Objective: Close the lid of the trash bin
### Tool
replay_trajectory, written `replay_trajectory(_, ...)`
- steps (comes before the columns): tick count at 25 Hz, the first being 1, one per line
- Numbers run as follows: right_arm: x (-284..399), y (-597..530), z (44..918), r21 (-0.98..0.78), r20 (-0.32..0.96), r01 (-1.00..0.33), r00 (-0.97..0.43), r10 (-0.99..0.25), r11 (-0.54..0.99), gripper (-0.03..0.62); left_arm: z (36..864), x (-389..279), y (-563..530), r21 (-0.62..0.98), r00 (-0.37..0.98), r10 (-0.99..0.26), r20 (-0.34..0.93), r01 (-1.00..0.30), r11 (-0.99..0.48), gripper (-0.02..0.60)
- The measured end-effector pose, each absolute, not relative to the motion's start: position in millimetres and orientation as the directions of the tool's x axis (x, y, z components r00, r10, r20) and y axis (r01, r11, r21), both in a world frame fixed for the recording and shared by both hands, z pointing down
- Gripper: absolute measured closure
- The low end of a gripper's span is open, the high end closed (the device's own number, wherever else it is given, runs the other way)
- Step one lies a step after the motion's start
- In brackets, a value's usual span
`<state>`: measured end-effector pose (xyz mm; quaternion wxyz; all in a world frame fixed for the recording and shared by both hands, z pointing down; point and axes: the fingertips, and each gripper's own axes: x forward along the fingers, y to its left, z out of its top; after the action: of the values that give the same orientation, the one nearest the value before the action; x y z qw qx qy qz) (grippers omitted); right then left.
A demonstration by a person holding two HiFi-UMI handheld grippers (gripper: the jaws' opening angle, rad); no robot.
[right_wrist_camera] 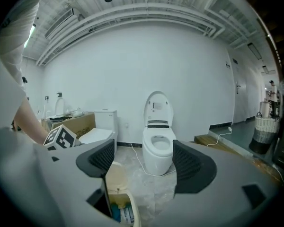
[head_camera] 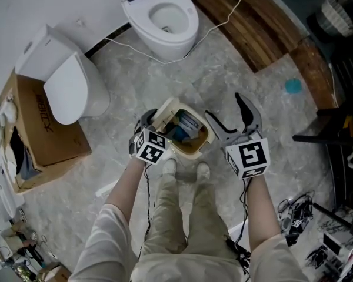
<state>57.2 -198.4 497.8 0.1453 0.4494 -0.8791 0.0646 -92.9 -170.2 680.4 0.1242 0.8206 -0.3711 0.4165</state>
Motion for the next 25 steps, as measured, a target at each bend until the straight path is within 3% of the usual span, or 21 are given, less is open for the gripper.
replay_trajectory(11,68,-188,524,0.014,0.372,-0.791,-0.564,-0.738,0.612,0.201,702,-27,-111,-0.067,0.431,-0.404,0.807,-0.613,-0.787,0.213)
replay_trajectory(25,75,-187,579,-0.032,0.416,-0.763,-0.598,-0.685,0.646,0.203,770,50,-55,-0.032,0.402,-0.341,0.850,-0.607,-0.794,0.196)
